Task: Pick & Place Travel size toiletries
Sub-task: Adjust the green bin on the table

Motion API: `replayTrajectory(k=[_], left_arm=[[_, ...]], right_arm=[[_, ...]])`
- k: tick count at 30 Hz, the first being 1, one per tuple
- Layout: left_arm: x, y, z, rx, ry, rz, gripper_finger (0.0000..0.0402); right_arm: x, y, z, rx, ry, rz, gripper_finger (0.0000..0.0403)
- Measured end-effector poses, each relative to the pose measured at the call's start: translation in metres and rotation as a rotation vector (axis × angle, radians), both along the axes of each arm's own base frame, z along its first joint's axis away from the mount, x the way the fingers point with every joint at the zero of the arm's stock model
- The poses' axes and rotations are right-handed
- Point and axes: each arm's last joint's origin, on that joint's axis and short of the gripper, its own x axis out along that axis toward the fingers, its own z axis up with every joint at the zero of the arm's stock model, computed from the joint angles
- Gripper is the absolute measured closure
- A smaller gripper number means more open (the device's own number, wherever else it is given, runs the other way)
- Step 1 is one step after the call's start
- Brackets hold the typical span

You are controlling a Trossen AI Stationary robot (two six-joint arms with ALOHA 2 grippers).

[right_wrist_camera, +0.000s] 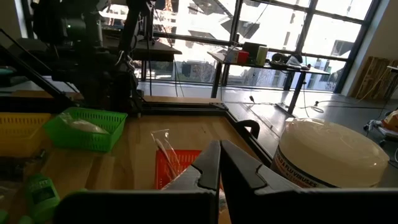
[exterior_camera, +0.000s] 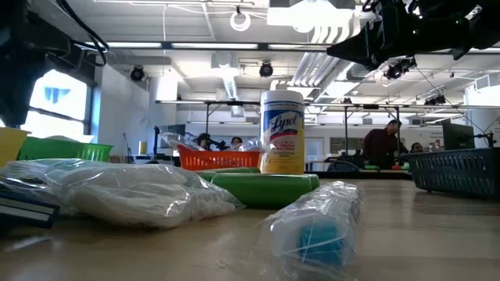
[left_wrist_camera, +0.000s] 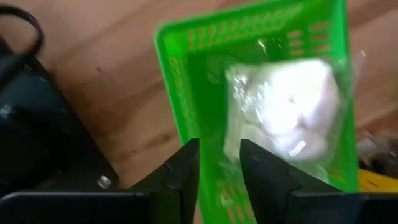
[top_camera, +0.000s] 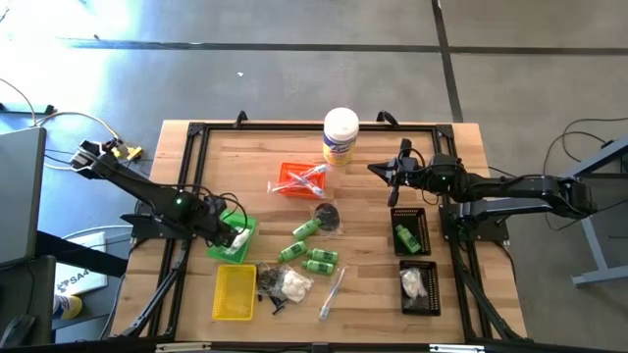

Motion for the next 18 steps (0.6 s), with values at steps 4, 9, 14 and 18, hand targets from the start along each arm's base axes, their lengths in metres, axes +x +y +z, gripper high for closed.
replayTrajectory(k=[4, 9, 14, 18], left_arm=[[0.001, 0.000, -0.004, 0.054, 0.039, -0.003, 0.0345], [-0.004, 0.003, -0.004, 0.087, 0.109, 0.038, 0.0396], [-0.004, 0.003, -0.005, 0.099, 0.120, 0.067, 0.0392], [0.000, 0.000, -0.013, 0.087, 0.188, 0.086, 0.0400]], right_arm=[[0.000, 0.000, 0.000, 0.000, 0.000, 0.000, 0.0398], [0.000, 0.000, 0.000, 0.000, 0.000, 0.000, 0.0398], [0.000, 0.000, 0.000, -0.004, 0.002, 0.000, 0.0398], [0.000, 0.000, 0.000, -0.006, 0.003, 0.000, 0.0398]])
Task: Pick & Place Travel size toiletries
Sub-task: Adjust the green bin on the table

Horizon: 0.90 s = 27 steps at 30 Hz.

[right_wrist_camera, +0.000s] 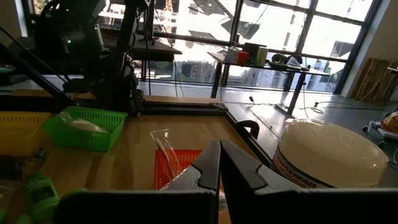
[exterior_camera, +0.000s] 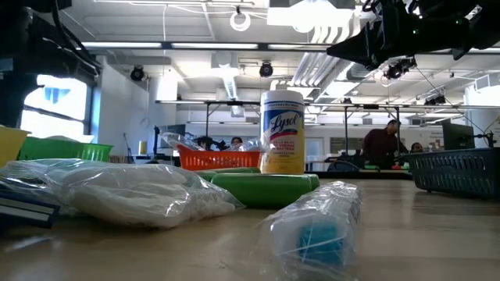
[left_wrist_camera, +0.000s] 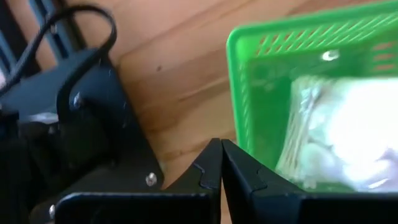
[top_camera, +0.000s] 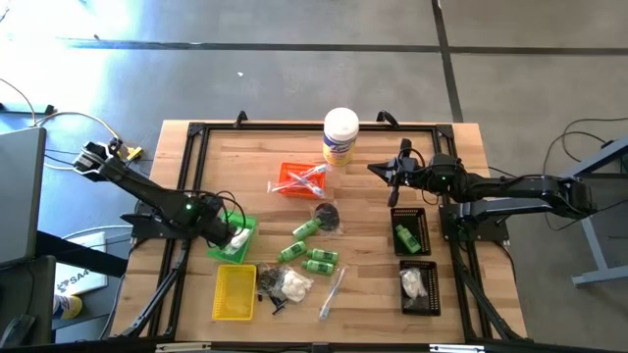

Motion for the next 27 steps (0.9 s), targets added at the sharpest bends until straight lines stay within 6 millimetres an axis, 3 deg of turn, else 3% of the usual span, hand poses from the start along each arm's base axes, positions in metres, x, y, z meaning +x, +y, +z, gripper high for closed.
replayTrajectory(k=[9, 21, 27], left_arm=[[0.014, -0.009, -0.022, -0.017, 0.149, 0.017, 0.0401], [0.033, -0.022, -0.024, -0.195, -0.003, 0.011, 0.0401], [0.027, -0.019, -0.024, -0.157, 0.048, 0.014, 0.0401]], right_arm=[[0.000, 0.000, 0.000, 0.000, 0.003, 0.000, 0.0398], [0.000, 0.000, 0.000, 0.000, 0.005, 0.000, 0.0398], [0.000, 0.000, -0.001, 0.001, 0.006, 0.000, 0.0398]])
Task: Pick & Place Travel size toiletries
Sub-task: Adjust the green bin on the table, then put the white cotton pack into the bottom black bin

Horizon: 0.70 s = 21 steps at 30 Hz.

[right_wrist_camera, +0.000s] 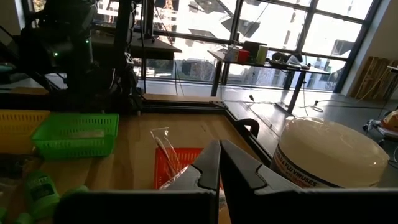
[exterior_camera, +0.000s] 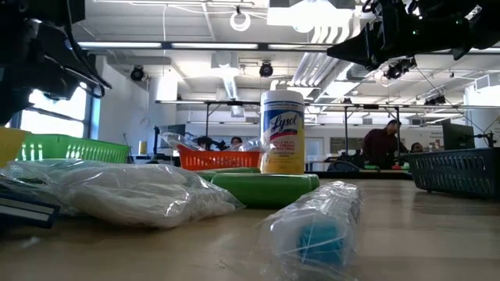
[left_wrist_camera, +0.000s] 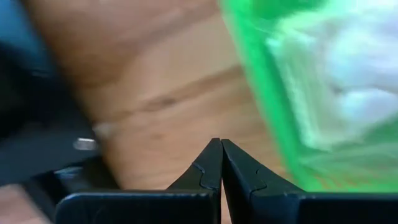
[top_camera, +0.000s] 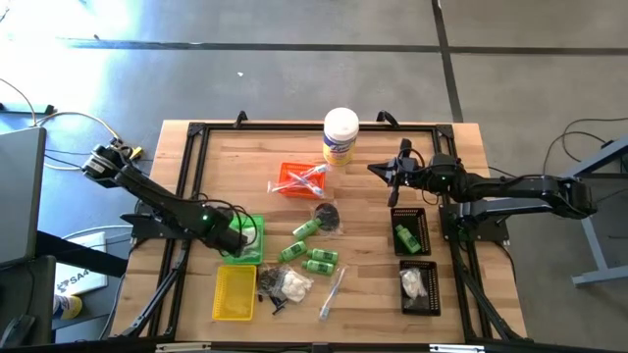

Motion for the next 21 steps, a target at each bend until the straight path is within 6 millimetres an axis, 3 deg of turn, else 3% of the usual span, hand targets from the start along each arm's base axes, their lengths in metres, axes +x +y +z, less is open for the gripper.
replayTrajectory(k=[7, 14, 21], left_arm=[[-0.013, 0.009, 0.014, 0.106, 0.011, -0.032, 0.0401], [0.000, 0.009, 0.059, 0.207, -0.235, -0.197, 0.0401], [0.025, 0.002, 0.076, 0.347, -0.499, -0.432, 0.0401]], right_arm=[[0.000, 0.000, 0.000, 0.000, 0.000, 0.000, 0.0398], [0.000, 0.000, 0.000, -0.010, 0.002, 0.000, 0.0398], [0.000, 0.000, 0.000, -0.014, 0.004, 0.000, 0.0398]])
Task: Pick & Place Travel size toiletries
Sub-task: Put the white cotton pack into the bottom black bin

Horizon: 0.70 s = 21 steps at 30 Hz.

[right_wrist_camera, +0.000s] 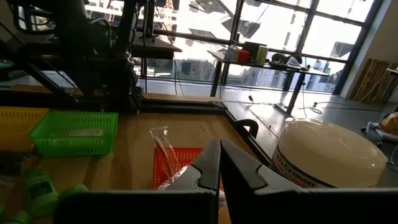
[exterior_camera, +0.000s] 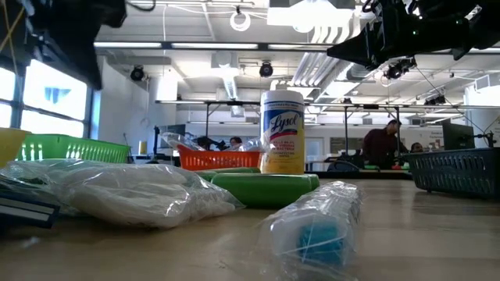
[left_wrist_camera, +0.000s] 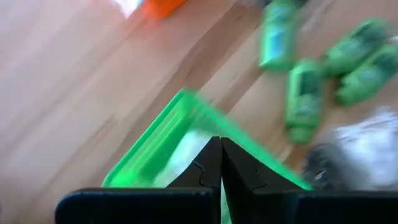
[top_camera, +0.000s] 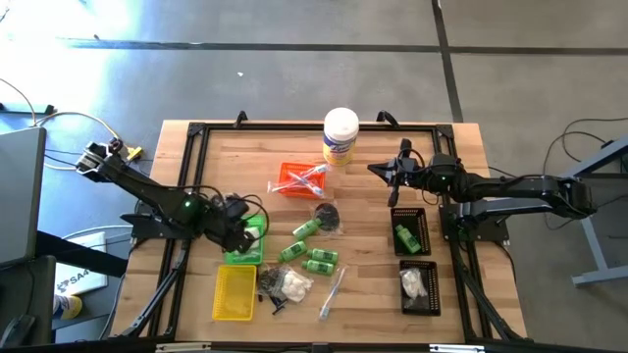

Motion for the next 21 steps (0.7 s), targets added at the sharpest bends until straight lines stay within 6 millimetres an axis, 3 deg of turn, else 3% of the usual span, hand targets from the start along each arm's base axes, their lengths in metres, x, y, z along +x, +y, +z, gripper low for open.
replayTrajectory(k=[16, 21], left_arm=[[0.0102, -0.0055, 0.0057, 0.023, -0.081, -0.147, 0.0401], [0.0017, 0.0007, -0.0019, -0.073, 0.046, -0.037, 0.0401]], right_arm=[[0.0000, 0.0000, 0.0000, 0.000, 0.000, 0.000, 0.0398], [0.0000, 0.0000, 0.0000, 0.000, 0.000, 0.000, 0.0398]])
